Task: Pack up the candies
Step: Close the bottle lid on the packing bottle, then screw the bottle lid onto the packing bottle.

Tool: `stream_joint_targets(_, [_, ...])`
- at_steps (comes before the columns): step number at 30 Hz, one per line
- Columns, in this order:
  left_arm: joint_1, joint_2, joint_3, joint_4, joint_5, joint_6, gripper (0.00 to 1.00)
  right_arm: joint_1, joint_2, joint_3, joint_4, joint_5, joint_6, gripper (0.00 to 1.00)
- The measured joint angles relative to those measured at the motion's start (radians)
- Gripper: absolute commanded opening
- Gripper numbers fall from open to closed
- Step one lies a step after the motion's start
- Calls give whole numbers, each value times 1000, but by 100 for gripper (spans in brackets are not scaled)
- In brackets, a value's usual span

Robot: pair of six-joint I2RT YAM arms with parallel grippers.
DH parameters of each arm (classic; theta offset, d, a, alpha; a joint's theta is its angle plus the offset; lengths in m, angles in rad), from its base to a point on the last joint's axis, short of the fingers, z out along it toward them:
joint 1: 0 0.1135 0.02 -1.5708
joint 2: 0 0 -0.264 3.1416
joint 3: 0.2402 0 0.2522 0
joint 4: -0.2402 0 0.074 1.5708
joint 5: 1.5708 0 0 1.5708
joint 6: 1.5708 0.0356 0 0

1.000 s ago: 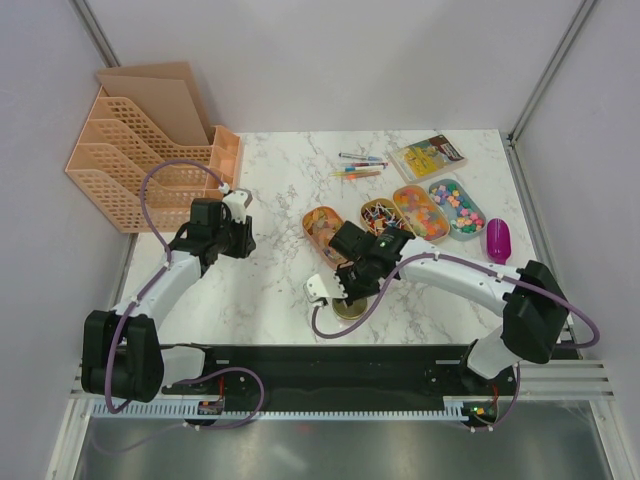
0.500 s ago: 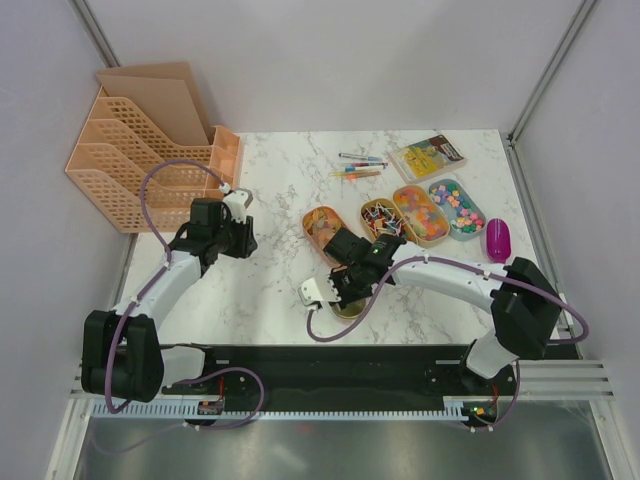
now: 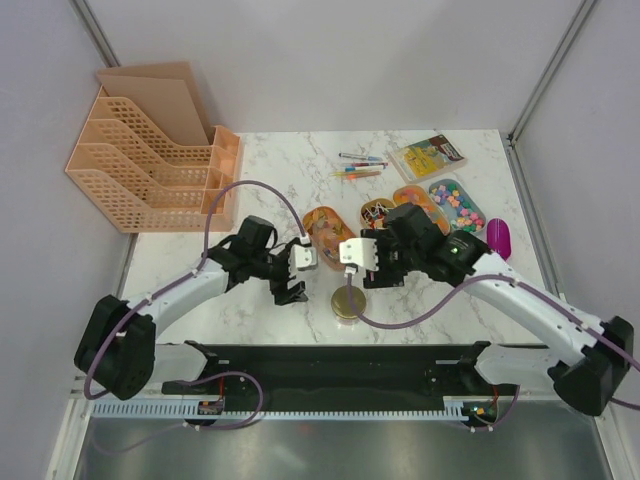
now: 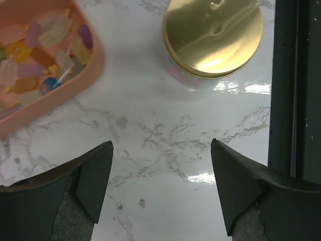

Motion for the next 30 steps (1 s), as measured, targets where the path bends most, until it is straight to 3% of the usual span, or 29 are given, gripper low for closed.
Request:
stream_joint_targets(7, [-149, 138, 0, -11, -17, 76, 86, -135, -148, -83, -3, 77, 5, 78])
stream_joint_targets(17, [-365, 285, 109, -19, -122, -11, 82, -145, -148, -89, -6, 104, 48, 78])
stream_joint_targets(25, [-396, 413, 179, 81, -182, -167, 78, -146, -163, -89, -6, 104, 48, 78])
stream_joint_targets(30, [-402, 430, 134, 272, -217, -270, 83, -167, -218, -127, 0, 96, 31, 80])
